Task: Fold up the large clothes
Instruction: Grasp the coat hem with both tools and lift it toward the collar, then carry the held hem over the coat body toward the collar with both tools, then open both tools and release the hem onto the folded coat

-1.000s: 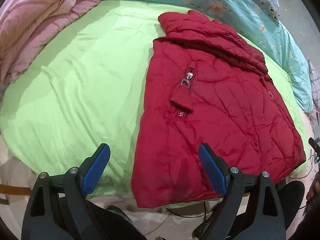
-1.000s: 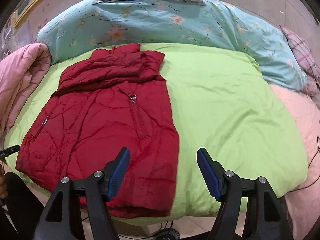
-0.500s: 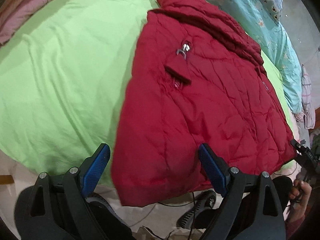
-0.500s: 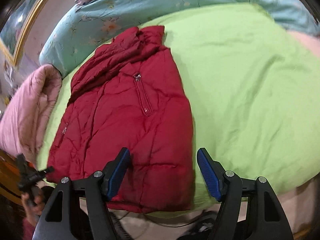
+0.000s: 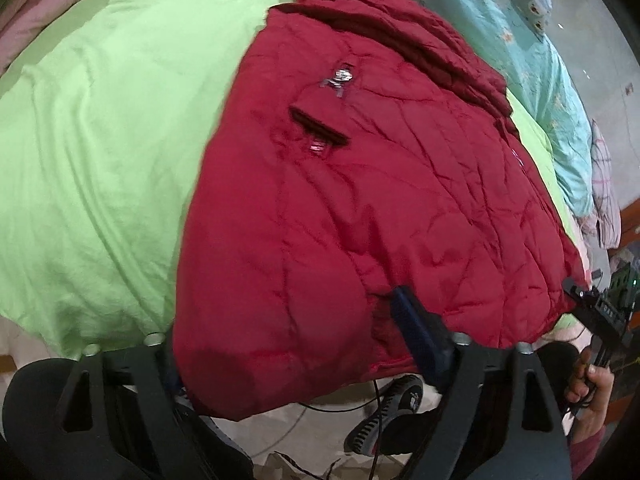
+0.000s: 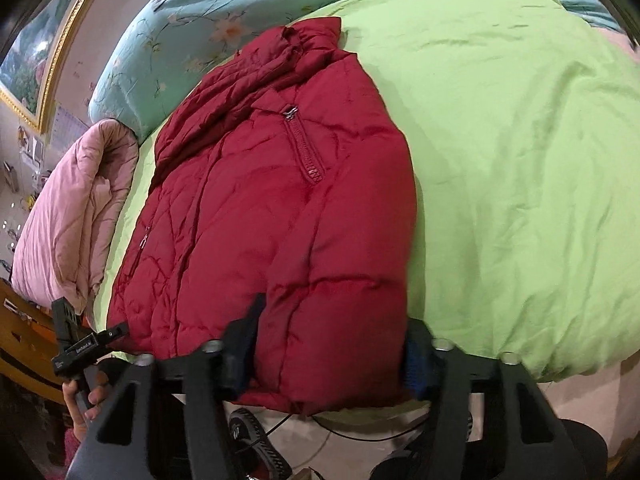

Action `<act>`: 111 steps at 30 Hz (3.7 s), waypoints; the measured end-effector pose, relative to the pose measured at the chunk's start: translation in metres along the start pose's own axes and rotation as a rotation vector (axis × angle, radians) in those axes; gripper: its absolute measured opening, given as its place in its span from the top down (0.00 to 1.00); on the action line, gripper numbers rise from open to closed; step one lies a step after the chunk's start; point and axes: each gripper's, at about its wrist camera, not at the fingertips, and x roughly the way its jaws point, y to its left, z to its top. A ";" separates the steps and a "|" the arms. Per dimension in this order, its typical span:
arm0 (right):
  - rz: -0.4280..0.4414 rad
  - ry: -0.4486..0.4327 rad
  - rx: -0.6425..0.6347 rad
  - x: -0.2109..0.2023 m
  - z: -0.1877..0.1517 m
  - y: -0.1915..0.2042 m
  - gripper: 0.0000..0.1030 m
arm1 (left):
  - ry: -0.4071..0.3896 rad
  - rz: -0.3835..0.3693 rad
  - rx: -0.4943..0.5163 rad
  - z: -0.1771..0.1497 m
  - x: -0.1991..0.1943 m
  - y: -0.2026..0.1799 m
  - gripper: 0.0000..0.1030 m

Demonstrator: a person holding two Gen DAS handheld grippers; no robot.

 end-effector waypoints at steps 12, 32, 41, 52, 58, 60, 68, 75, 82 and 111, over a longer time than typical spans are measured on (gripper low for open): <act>0.078 -0.090 -0.073 -0.026 0.016 0.029 0.83 | -0.111 -0.049 0.056 0.014 -0.037 -0.021 0.87; 0.186 -0.320 -0.157 -0.062 0.108 0.086 0.85 | -0.371 -0.036 0.146 0.121 -0.100 -0.066 0.87; 0.180 -0.366 -0.153 -0.053 0.174 0.100 0.85 | -0.448 -0.008 0.143 0.188 -0.101 -0.082 0.87; 0.140 -0.404 -0.083 0.003 0.267 0.102 0.85 | -0.450 0.059 0.108 0.279 -0.061 -0.089 0.87; 0.091 -0.387 -0.070 0.044 0.314 0.100 0.85 | -0.423 0.096 0.098 0.327 -0.027 -0.092 0.87; 0.087 -0.376 -0.051 0.059 0.327 0.096 0.85 | -0.404 0.099 0.077 0.342 -0.014 -0.088 0.87; 0.059 -0.329 0.028 0.114 0.367 0.069 0.85 | -0.338 0.115 0.048 0.393 0.036 -0.079 0.87; 0.024 -0.325 0.047 0.150 0.399 0.062 0.85 | -0.315 0.143 0.039 0.431 0.068 -0.080 0.87; -0.008 -0.307 0.067 0.184 0.428 0.058 0.85 | -0.267 0.168 0.022 0.457 0.104 -0.073 0.85; -0.120 -0.266 0.135 0.261 0.465 0.050 0.79 | -0.312 -0.021 0.173 0.369 0.049 -0.110 0.51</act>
